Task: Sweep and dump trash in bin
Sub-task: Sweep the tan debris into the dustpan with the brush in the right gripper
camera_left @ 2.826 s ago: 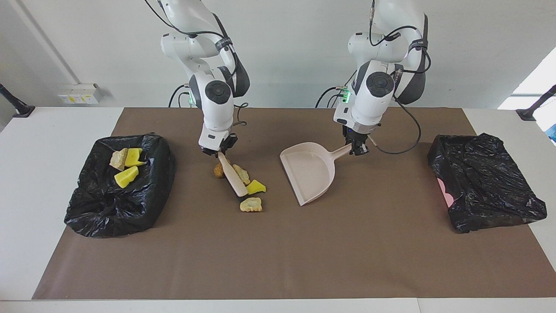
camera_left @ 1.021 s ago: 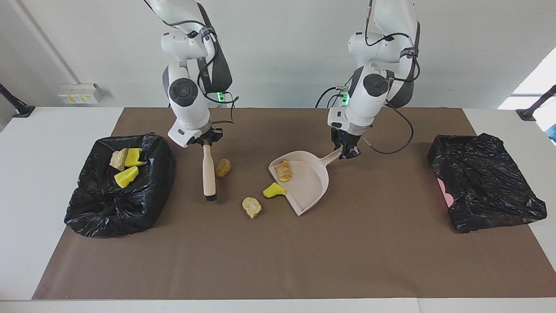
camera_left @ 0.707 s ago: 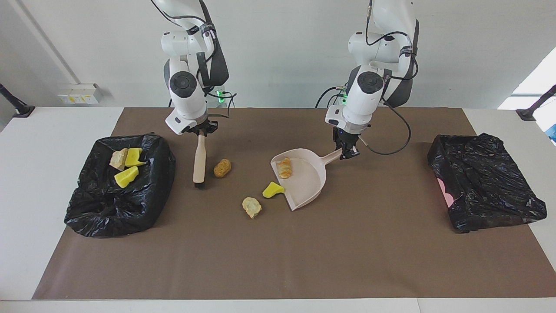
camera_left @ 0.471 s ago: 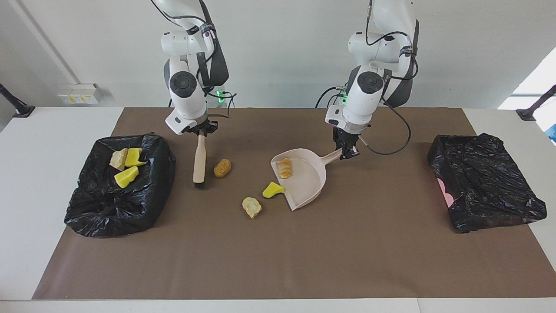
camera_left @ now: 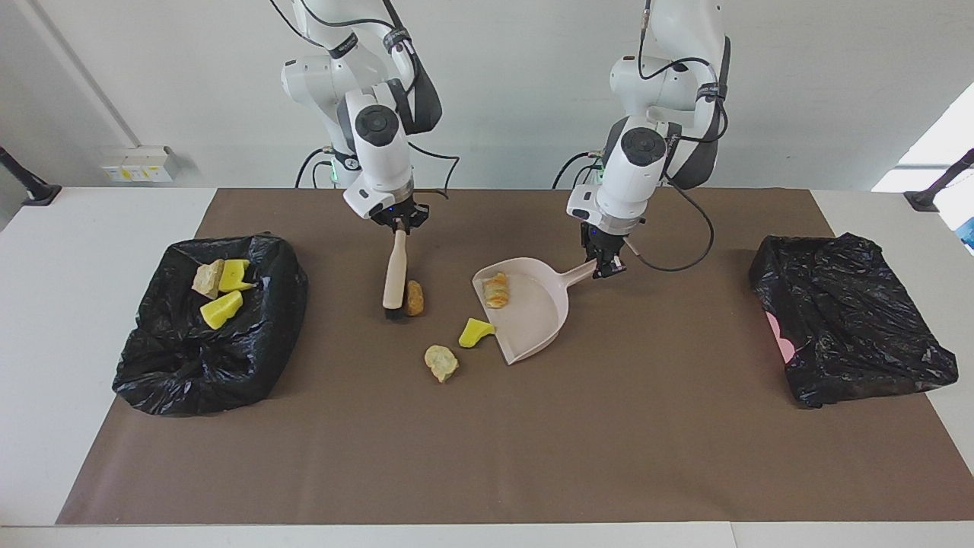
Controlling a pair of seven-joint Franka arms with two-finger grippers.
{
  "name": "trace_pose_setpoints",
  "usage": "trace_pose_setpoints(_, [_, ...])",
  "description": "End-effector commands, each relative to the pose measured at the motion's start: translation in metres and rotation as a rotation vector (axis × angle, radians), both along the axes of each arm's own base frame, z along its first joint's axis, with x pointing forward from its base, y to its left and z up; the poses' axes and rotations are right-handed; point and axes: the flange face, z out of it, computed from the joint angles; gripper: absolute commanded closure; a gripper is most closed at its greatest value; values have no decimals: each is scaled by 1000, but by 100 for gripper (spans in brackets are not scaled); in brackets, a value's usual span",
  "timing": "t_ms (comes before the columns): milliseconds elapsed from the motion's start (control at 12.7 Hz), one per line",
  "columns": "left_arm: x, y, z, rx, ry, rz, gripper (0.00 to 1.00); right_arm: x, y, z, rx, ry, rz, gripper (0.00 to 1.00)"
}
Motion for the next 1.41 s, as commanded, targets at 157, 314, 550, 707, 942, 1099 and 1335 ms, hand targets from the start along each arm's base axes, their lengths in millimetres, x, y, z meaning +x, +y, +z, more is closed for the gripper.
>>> trace_pose_setpoints(157, [-6,3,-1,6,-17,7,100,32,81,10,109,52,52,100])
trace_pose_setpoints(314, [-5,3,-1,6,-17,8,100,42,106,25,173,66,48,100])
trace_pose_setpoints(550, [-5,3,-1,6,-17,8,100,51,125,57,196,78,76,100])
trace_pose_setpoints(707, [-5,3,-1,6,-16,10,100,65,108,75,161,69,69,100])
trace_pose_setpoints(942, [-5,5,-1,3,-14,37,100,100,62,71,6,-43,111,100])
trace_pose_setpoints(1099, [-3,6,-1,-21,-6,105,100,123,27,59,-47,-70,168,100])
trace_pose_setpoints(1335, [-4,4,-1,-29,6,225,100,163,-26,29,-124,-77,255,100])
